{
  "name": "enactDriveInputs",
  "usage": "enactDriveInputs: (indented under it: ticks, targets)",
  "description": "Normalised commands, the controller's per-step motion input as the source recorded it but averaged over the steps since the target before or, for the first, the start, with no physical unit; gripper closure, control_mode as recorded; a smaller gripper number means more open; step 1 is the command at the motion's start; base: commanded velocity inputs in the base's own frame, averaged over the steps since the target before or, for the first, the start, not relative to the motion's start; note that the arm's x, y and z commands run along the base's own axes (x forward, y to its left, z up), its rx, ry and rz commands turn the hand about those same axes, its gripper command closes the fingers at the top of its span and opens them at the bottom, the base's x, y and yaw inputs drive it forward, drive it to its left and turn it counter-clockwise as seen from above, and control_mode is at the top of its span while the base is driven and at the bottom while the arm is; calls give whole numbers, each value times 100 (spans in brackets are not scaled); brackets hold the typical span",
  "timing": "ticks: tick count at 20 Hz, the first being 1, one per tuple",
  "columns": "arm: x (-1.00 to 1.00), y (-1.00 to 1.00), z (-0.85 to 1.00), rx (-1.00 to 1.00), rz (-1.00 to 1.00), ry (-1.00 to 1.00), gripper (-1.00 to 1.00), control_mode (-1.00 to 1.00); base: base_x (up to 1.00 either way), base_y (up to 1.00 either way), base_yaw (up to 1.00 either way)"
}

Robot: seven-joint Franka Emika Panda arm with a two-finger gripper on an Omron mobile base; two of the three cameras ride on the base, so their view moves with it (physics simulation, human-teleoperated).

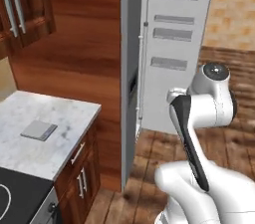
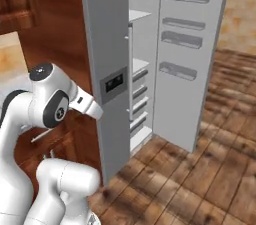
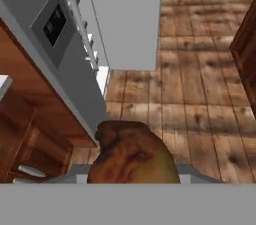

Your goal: Take the chicken drumstick from the fridge and place it on the digital scale on the counter by the fridge. Wait a few seconds for a reading, then move it to the plate on the dining counter.

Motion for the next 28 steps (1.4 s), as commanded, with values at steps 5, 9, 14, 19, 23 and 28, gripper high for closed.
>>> enactDriveInputs:
  ticks: [5,9,14,19,23,28]
  targets:
    - [0,0,0,0,0,0,100,100,-100,-4,-50]
    - [0,0,0,0,0,0,100,100,-100,-8,-47]
    - [0,0,0,0,0,0,100,100,-100,-10,-45]
    - [0,0,0,0,0,0,100,100,-100,-16,-43]
    - [0,0,0,0,0,0,100,100,-100,-32,-35]
    - [0,0,0,0,0,0,100,100,-70,-79,-3]
